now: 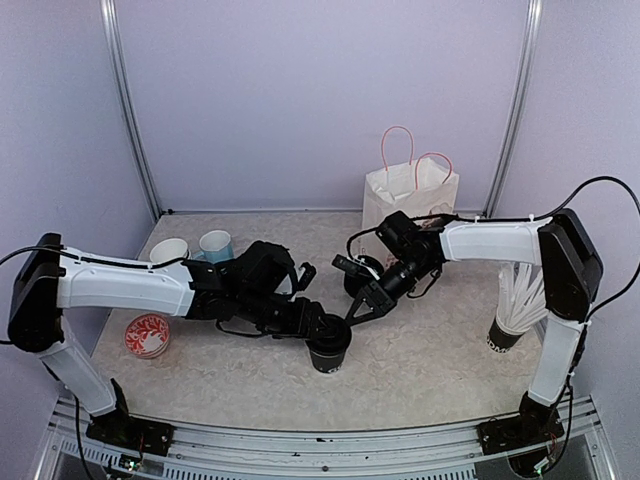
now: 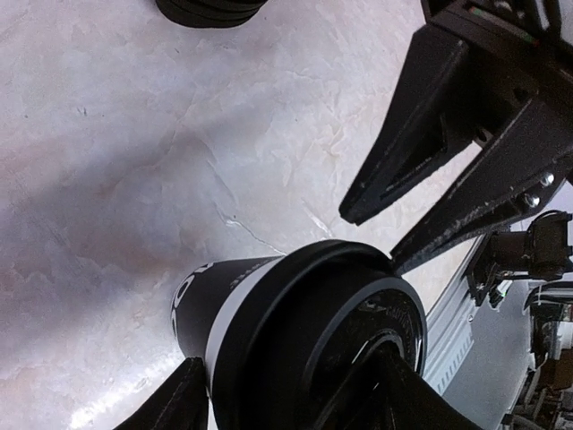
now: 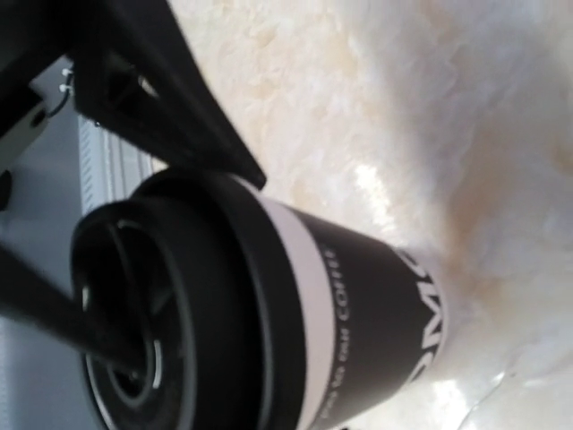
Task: Pack the takeout coffee
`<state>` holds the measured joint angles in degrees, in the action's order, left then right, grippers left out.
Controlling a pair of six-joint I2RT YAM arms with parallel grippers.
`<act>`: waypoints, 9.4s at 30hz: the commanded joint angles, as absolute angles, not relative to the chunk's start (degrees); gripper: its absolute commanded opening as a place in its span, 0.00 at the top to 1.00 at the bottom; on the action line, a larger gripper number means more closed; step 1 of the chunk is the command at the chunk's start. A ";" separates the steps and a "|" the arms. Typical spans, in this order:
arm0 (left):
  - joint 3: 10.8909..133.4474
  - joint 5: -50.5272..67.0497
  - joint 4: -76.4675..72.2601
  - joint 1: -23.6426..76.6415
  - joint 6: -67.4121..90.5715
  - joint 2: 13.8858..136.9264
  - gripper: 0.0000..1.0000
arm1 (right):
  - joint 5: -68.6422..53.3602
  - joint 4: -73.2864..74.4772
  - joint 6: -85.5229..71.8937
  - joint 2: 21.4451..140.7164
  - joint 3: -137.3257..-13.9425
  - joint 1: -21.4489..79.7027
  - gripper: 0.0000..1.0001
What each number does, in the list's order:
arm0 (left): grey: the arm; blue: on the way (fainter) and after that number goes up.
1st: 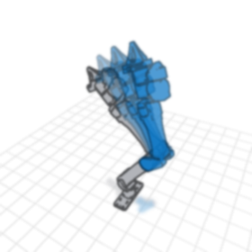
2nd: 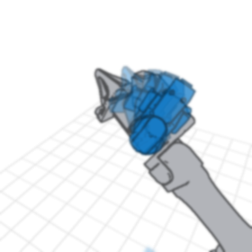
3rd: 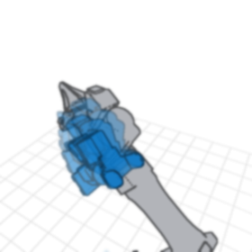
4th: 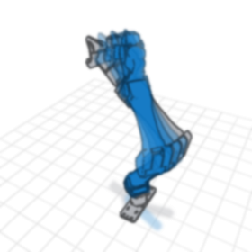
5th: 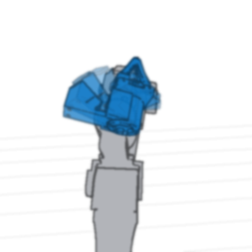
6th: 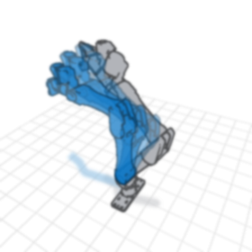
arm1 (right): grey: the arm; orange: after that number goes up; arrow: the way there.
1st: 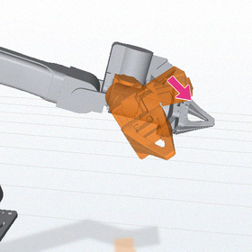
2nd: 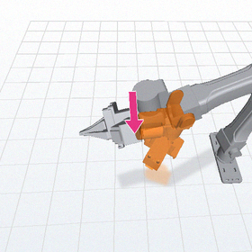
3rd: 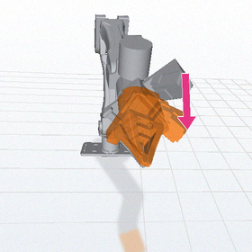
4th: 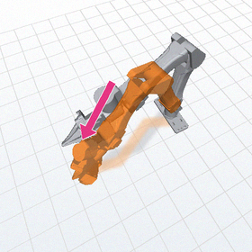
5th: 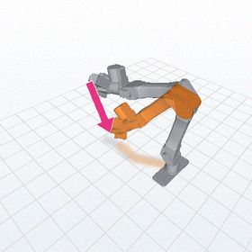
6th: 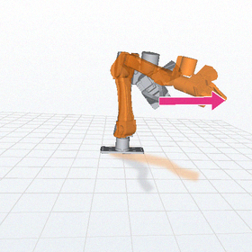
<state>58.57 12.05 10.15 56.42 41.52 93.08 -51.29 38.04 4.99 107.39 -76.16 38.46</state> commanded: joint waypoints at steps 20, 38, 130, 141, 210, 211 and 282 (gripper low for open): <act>55.82 -0.52 17.55 55.64 44.00 81.72 0.41 | -44.95 40.58 13.85 100.32 -75.06 38.99 0.56; 52.90 8.00 11.54 54.40 44.80 86.12 0.61 | -50.55 40.42 12.75 104.97 -74.83 39.83 0.59; 46.86 7.19 12.48 59.67 55.15 81.73 0.63 | -52.29 43.99 14.64 111.11 -79.89 41.48 0.66; 43.95 6.57 17.18 56.56 50.16 87.26 0.70 | -46.06 41.95 10.03 116.26 -78.00 41.71 0.71; 47.67 7.84 8.00 60.03 53.72 81.71 0.51 | -50.27 49.92 17.48 112.30 -85.09 38.14 0.58; 47.81 8.09 8.00 59.93 53.61 82.34 0.52 | -50.54 49.93 17.42 112.59 -85.22 38.17 0.58; 58.91 -7.25 13.89 56.86 47.70 89.24 0.01 | -45.33 49.08 21.55 102.57 -73.50 41.85 0.59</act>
